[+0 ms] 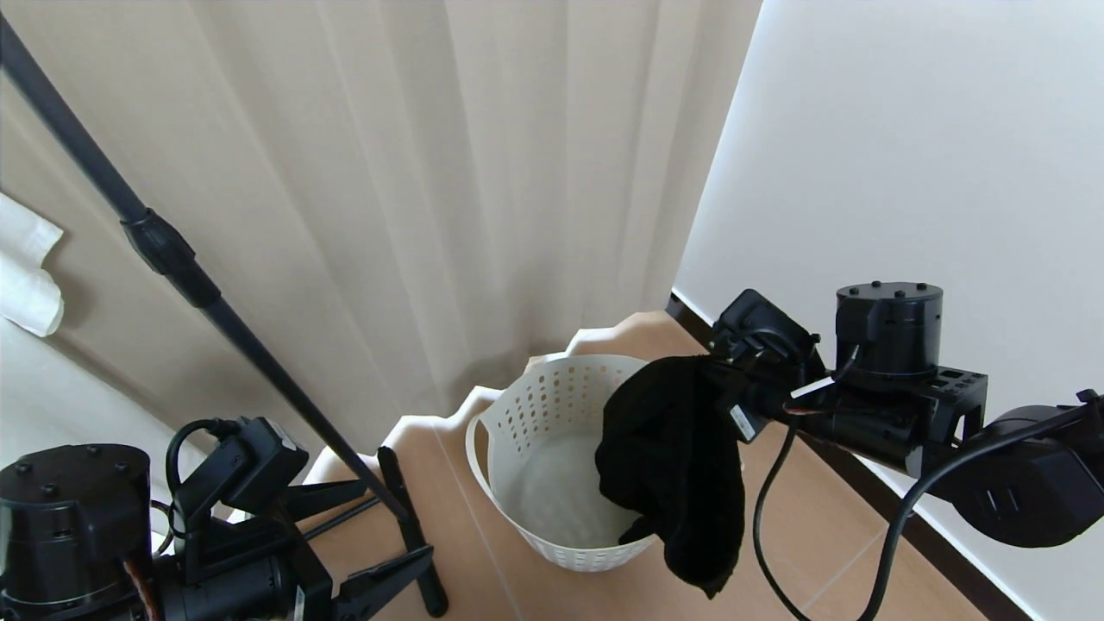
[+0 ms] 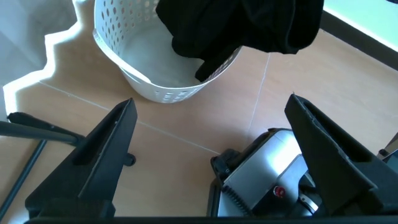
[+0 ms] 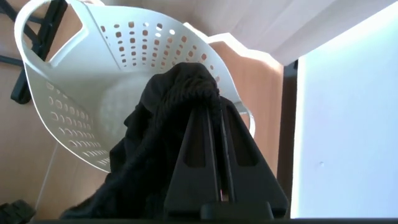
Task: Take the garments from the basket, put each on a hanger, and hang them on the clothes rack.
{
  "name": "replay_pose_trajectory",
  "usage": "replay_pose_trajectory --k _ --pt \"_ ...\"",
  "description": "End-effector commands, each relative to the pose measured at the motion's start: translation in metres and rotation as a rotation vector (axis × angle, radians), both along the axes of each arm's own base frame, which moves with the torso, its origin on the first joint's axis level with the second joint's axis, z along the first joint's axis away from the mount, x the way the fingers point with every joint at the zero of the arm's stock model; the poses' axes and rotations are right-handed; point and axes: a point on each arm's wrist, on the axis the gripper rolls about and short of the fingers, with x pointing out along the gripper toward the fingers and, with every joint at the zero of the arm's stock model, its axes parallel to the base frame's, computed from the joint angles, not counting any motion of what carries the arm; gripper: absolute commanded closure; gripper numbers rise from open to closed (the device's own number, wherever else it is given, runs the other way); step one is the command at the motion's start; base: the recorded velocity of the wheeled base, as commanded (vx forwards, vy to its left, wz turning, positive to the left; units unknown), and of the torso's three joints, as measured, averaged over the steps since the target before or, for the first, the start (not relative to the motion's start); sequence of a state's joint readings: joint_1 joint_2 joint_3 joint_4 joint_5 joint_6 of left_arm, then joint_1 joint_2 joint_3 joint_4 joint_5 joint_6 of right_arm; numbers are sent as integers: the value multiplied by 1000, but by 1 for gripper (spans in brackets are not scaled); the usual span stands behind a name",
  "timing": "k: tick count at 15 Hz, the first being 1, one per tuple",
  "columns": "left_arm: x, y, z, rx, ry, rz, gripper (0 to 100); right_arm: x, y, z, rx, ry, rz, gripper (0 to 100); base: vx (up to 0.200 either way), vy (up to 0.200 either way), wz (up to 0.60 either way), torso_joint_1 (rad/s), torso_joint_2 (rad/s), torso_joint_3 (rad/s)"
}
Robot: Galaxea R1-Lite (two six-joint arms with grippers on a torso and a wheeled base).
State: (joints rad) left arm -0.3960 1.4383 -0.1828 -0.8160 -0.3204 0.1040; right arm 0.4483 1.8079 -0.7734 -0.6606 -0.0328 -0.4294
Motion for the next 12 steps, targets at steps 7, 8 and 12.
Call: replay_pose_trajectory --k 7,8,12 --pt "-1 0 1 0 -5 -1 0 3 0 -5 22 -21 3 100 0 0 0 22 -127 92" --pt "-1 0 0 0 -3 -2 0 3 0 -7 30 -40 4 100 0 0 0 51 -198 32" --pt "-2 1 0 1 -4 -3 0 7 2 -10 46 -78 3 100 0 0 0 18 -55 155"
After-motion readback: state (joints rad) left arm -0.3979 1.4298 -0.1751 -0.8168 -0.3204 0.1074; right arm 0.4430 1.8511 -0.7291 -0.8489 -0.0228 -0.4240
